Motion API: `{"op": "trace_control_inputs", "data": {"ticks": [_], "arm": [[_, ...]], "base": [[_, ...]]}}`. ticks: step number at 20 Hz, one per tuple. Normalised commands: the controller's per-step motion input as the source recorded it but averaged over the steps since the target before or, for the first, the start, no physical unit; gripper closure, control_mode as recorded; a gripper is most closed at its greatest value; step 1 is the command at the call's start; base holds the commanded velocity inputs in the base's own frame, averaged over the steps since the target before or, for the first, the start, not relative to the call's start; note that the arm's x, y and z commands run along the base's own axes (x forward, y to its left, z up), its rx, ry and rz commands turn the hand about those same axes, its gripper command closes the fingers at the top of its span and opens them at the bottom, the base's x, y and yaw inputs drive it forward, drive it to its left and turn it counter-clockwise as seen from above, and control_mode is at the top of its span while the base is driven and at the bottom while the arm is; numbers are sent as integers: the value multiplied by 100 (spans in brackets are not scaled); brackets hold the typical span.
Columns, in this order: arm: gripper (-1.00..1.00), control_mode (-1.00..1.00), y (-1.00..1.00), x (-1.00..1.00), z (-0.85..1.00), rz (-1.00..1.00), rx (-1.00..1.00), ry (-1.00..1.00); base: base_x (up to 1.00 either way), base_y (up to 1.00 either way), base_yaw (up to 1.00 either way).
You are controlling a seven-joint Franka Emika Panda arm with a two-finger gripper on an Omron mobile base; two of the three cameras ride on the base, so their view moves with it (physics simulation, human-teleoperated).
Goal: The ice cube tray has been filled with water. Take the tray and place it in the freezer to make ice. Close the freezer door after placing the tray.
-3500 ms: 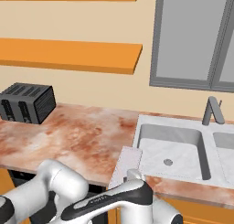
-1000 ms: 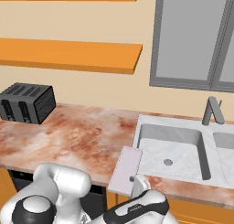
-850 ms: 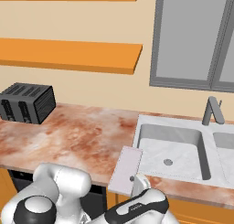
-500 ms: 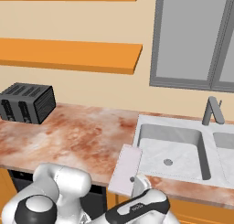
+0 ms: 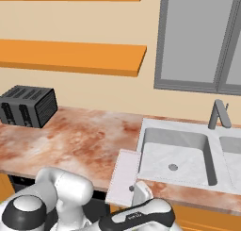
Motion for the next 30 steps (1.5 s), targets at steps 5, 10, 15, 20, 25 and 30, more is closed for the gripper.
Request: {"op": "trace_control_inputs", "data": {"ticks": [5,10,15,20,25,30], "arm": [[100,-100,9,-7,75,0,-6,0],[100,-100,0,0,85,-5,-7,0],[100,-100,14,0,62,-3,-12,0],[100,-100,38,2,48,0,-14,0],[100,-100,44,10,49,0,-14,0],[100,-100,34,22,45,0,-3,-4]], "base": [[0,0,0],[0,0,0],[0,0,0],[0,0,0],[0,0,0],[0,0,0]]}}
